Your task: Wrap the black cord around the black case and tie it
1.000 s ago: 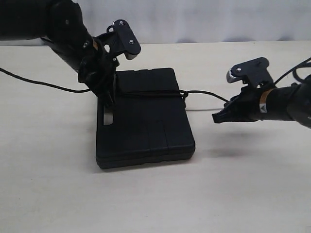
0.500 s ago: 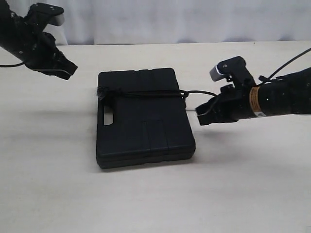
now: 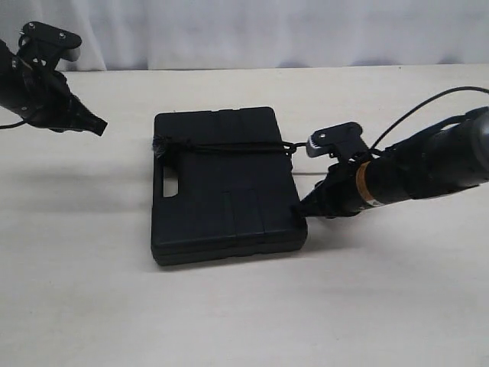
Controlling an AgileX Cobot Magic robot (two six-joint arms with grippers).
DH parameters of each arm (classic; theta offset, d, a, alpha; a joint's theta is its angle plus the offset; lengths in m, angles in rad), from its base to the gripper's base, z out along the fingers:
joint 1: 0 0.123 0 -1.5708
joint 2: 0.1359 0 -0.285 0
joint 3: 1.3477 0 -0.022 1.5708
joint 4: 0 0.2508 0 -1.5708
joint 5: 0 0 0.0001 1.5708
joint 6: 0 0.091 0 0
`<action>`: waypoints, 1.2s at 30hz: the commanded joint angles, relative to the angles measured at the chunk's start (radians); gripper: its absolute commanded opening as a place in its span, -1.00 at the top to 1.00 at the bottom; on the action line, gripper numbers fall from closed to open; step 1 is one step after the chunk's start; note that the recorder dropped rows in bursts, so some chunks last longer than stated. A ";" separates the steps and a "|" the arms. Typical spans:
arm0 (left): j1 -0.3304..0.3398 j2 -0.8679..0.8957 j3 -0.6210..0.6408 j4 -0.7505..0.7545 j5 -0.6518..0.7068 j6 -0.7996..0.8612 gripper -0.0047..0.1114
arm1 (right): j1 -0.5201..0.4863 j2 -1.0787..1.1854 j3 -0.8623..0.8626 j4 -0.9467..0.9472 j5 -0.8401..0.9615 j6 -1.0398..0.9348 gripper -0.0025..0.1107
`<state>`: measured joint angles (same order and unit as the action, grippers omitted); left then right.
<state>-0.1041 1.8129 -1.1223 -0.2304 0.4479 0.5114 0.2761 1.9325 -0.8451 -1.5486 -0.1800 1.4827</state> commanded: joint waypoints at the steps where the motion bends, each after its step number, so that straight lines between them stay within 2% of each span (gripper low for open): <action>1: 0.004 -0.006 0.005 0.007 -0.014 -0.024 0.92 | 0.080 0.046 -0.048 0.021 0.042 0.007 0.89; 12: 0.004 -0.006 0.005 -0.011 -0.013 -0.024 0.92 | 0.179 0.063 -0.109 0.022 0.021 0.021 0.89; 15: 0.004 -0.006 0.005 -0.018 -0.013 -0.024 0.92 | 0.211 0.077 -0.122 0.022 0.062 -0.004 0.89; 22: 0.004 -0.011 0.005 -0.017 -0.006 -0.022 0.92 | 0.222 0.044 -0.120 0.022 0.110 -0.002 0.89; 28: 0.004 -0.101 0.005 -0.020 -0.026 -0.022 0.92 | 0.222 -0.098 -0.039 0.024 0.223 -0.002 0.89; 31: 0.004 -0.185 0.037 -0.053 -0.071 -0.022 0.92 | 0.222 -0.195 0.024 0.024 0.230 0.014 0.89; 36: 0.004 -0.369 0.172 -0.103 -0.254 -0.024 0.92 | 0.226 -0.379 0.116 0.022 0.230 0.026 0.89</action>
<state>-0.1041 1.5427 -1.0219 -0.2982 0.2966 0.4967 0.4998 1.6541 -0.7749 -1.5264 0.0416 1.4974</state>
